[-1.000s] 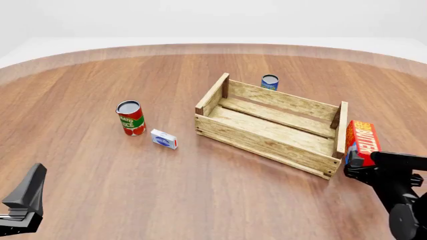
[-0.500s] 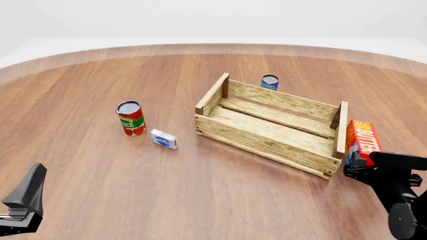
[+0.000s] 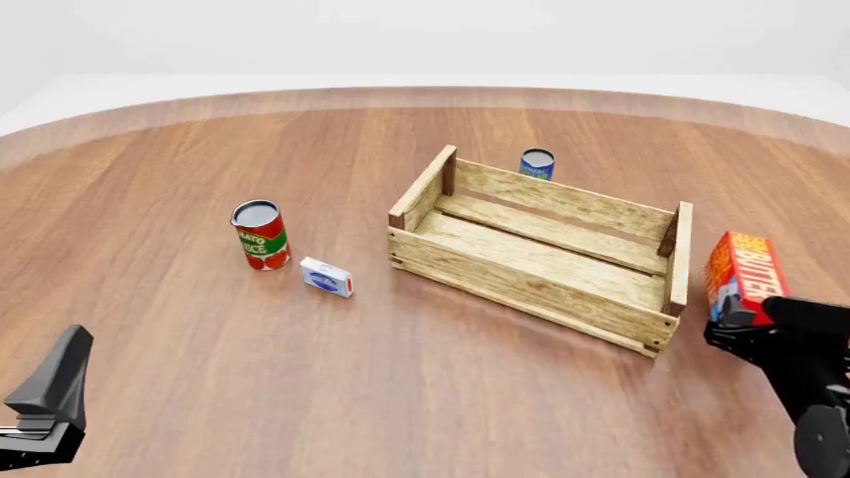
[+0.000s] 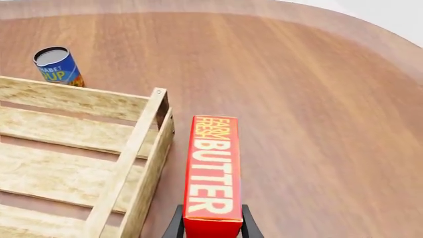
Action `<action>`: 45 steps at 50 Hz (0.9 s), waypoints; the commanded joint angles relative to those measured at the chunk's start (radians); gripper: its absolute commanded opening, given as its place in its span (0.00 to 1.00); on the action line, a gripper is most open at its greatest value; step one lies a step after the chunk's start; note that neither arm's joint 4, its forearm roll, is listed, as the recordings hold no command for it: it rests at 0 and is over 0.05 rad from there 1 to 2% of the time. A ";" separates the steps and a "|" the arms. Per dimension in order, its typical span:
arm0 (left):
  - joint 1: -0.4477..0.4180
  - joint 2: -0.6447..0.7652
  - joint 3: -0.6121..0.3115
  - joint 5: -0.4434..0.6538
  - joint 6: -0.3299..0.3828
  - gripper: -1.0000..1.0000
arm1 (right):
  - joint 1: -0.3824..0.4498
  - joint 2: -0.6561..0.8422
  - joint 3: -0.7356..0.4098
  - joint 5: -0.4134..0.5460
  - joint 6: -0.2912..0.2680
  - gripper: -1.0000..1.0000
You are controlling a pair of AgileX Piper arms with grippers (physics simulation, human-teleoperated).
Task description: Pick up the butter and put it in the tray.
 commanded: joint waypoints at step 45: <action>0.000 0.000 0.000 0.000 0.000 1.00 | 0.031 -0.801 -0.038 0.641 -0.001 0.00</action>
